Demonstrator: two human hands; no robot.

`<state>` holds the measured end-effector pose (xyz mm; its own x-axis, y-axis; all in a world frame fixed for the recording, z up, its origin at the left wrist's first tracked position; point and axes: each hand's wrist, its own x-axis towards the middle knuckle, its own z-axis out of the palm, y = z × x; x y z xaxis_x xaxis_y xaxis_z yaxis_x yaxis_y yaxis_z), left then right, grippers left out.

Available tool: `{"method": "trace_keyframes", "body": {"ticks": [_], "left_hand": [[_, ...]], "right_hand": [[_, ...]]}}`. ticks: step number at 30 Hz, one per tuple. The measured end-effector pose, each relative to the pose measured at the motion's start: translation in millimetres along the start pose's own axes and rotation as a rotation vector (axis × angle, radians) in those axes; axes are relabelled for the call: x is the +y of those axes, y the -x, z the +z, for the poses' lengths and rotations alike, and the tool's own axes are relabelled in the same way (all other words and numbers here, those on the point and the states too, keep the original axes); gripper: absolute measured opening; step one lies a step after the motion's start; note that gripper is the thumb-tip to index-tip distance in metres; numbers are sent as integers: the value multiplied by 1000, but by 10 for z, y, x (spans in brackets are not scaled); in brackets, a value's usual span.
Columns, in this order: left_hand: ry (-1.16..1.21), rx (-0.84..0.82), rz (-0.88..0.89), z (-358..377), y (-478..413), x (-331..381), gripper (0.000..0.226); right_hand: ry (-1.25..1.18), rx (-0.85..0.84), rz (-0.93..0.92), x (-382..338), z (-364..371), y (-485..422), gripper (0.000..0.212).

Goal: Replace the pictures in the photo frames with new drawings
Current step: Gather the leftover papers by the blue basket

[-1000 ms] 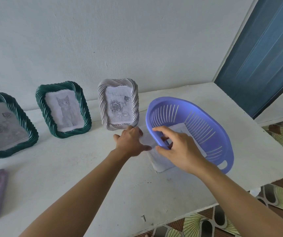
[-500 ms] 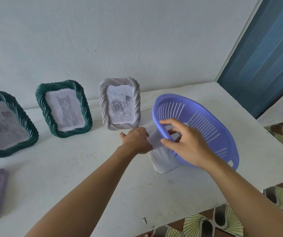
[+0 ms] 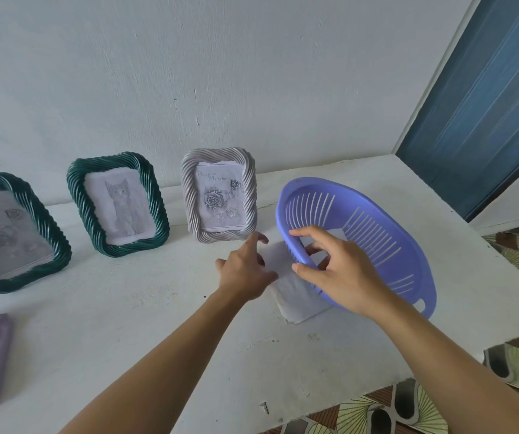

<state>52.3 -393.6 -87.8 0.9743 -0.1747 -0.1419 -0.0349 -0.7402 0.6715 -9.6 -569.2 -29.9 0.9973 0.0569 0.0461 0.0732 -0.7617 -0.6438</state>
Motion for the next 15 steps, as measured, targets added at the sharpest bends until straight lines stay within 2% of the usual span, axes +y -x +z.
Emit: {"method": "trace_keyframes", "body": {"ticks": [3, 9, 15], "left_hand": [[97, 102, 23, 59, 95, -70, 53], [103, 156, -18, 123, 168, -46, 22], [158, 198, -16, 41, 211, -167, 25]], "right_hand": [[5, 6, 8, 5, 24, 7, 45], [4, 1, 15, -2, 34, 10, 44], [6, -14, 30, 3, 18, 25, 44]]}}
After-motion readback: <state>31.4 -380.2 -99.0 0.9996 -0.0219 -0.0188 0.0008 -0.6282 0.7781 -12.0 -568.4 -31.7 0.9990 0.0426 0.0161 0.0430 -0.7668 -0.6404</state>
